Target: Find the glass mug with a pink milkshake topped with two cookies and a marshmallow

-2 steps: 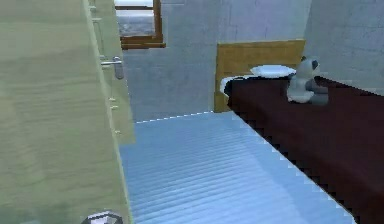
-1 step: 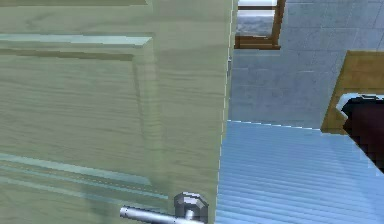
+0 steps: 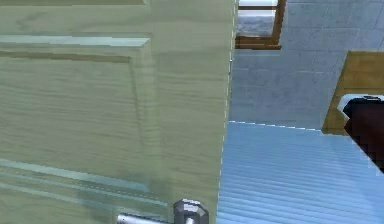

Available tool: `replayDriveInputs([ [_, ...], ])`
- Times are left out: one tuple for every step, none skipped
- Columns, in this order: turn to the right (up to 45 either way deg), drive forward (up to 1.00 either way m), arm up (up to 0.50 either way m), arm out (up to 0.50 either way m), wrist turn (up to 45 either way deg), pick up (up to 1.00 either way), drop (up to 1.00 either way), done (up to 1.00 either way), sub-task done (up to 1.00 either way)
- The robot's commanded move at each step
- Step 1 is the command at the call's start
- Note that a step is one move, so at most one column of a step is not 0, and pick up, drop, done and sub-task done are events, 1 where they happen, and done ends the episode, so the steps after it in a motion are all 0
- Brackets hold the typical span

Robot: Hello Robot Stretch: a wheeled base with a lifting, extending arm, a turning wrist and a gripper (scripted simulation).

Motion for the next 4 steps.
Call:
replayDriveInputs([
  [-45.0, 0.00, 0.00, 0.00, 0.0, 0.00, 0.00, 0.00, 0.00],
  [-45.0, 0.00, 0.00, 0.00, 0.0, 0.00, 0.00, 0.00, 0.00],
  [-45.0, 0.00, 0.00, 0.00, 0.0, 0.00, 0.00, 0.00, 0.00],
  [-21.0, 0.00, 0.00, 0.00, 0.0, 0.00, 0.00, 0.00, 0.00],
])
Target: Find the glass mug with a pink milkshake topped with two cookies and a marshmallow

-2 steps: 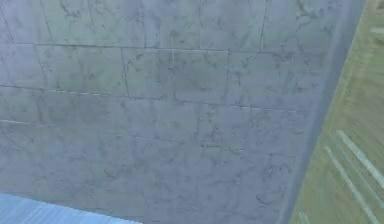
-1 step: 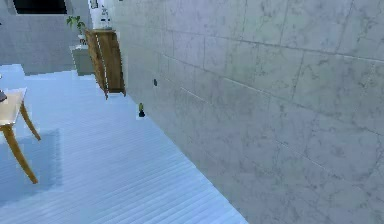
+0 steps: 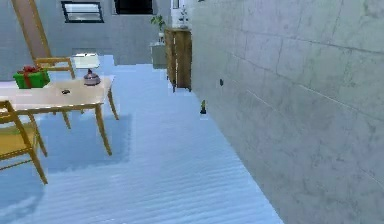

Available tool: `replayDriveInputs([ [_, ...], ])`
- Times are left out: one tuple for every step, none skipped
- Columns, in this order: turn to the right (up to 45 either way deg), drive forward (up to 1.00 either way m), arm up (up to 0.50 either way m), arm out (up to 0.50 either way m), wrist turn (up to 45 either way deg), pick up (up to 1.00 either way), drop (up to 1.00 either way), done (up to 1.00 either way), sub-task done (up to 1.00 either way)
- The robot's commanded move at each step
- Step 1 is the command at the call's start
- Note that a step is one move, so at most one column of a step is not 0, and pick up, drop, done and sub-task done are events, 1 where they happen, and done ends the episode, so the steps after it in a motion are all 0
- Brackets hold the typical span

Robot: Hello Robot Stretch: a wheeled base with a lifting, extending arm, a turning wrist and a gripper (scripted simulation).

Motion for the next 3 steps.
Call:
replayDriveInputs([
  [0.0, 0.15, 0.00, 0.00, 0.0, 0.00, 0.00, 0.00, 0.00],
  [-45.0, 0.00, 0.00, 0.00, 0.0, 0.00, 0.00, 0.00, 0.00],
  [-36.0, 0.00, 0.00, 0.00, 0.0, 0.00, 0.00, 0.00, 0.00],
])
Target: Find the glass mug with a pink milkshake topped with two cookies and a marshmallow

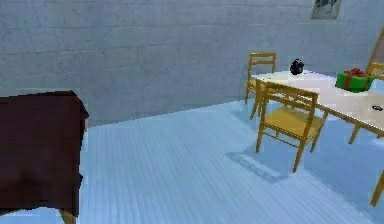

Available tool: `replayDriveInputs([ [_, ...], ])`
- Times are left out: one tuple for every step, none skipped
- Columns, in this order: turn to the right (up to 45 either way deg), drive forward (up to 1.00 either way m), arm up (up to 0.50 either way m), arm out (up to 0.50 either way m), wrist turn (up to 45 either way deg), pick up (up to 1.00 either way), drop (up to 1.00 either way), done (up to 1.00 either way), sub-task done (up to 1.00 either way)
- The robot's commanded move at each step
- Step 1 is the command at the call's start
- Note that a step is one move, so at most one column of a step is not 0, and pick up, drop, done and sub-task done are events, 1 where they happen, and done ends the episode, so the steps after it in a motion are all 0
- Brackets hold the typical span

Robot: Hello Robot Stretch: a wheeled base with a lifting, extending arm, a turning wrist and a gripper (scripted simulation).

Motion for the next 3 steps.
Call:
replayDriveInputs([
  [0.0, 0.15, 0.00, 0.00, 0.0, 0.00, 0.00, 0.00, 0.00],
  [-45.0, 0.00, 0.00, 0.00, 0.0, 0.00, 0.00, 0.00, 0.00],
  [-12.0, 0.00, 0.00, 0.00, 0.0, 0.00, 0.00, 0.00, 0.00],
])
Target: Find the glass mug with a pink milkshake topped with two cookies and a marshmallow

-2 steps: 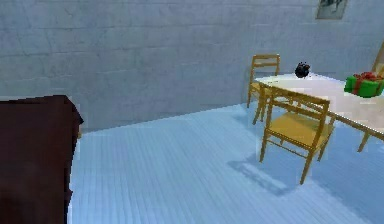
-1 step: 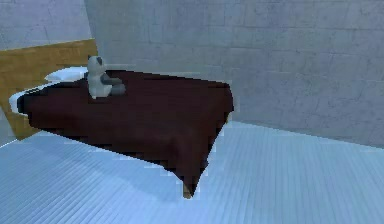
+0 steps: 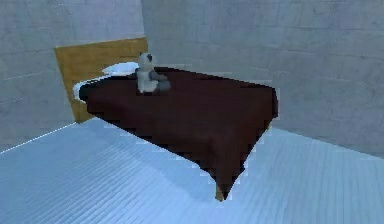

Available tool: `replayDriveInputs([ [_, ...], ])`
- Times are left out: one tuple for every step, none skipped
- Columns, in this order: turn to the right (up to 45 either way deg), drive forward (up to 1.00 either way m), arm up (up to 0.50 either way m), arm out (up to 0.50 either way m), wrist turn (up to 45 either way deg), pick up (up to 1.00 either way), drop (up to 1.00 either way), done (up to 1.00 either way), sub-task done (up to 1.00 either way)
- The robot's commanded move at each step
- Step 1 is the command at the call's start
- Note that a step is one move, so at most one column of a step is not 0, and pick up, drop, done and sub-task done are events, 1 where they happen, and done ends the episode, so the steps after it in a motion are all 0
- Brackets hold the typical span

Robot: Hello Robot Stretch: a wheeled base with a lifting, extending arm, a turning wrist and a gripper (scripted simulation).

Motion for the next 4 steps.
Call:
replayDriveInputs([
  [0.0, 0.60, 0.00, 0.00, 0.0, 0.00, 0.00, 0.00, 0.00],
  [-45.0, 0.00, 0.00, 0.00, 0.0, 0.00, 0.00, 0.00, 0.00],
  [-9.0, 0.00, 0.00, 0.00, 0.0, 0.00, 0.00, 0.00, 0.00],
  [0.0, 0.45, 0.00, 0.00, 0.0, 0.00, 0.00, 0.00, 0.00],
])
